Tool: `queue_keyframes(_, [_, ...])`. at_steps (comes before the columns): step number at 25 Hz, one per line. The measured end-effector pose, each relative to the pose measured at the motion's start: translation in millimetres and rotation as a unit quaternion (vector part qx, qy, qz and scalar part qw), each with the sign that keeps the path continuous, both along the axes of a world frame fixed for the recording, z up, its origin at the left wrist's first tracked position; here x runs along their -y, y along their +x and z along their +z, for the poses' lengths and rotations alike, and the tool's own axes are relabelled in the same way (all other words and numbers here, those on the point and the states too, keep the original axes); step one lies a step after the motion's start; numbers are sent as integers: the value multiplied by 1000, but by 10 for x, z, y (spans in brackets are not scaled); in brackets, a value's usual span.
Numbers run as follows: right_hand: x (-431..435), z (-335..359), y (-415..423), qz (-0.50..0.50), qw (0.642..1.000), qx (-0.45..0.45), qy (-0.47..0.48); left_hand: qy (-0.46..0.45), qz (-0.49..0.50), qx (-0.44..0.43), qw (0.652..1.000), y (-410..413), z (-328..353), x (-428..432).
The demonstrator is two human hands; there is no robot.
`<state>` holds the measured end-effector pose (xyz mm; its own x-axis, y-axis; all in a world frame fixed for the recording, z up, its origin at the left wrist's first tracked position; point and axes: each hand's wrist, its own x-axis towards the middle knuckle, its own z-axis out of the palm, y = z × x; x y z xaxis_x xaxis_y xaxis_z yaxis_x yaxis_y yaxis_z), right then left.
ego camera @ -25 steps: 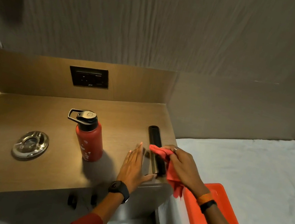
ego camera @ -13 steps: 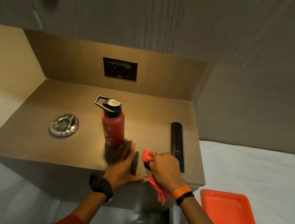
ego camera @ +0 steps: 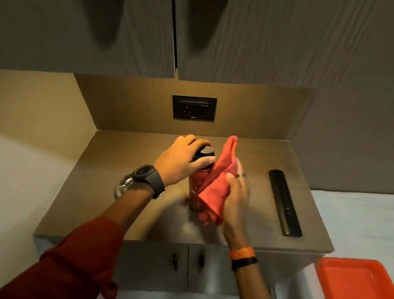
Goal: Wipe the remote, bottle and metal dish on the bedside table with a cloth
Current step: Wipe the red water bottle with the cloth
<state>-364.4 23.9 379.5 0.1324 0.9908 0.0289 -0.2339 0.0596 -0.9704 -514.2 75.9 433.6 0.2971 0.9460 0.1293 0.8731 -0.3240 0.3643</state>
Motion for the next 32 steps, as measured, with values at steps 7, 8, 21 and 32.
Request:
queue_keyframes(7, [-309,-724,-351,98,894,431,-80,-60,-66,44,995,-1093,-210,138])
queue_keyframes(8, [-387,-703,-302,117,874,462,-92,-47,-86,53,994,-1137,-257,194])
queue_keyframes(21, [-345,-704,-365,-88,971,201,-98,15,43,5,999,-562,-161,142])
queue_keyframes(32, [136,-1214,-289,-114,836,528,91,-137,212,-89,964,-150,-144,-146])
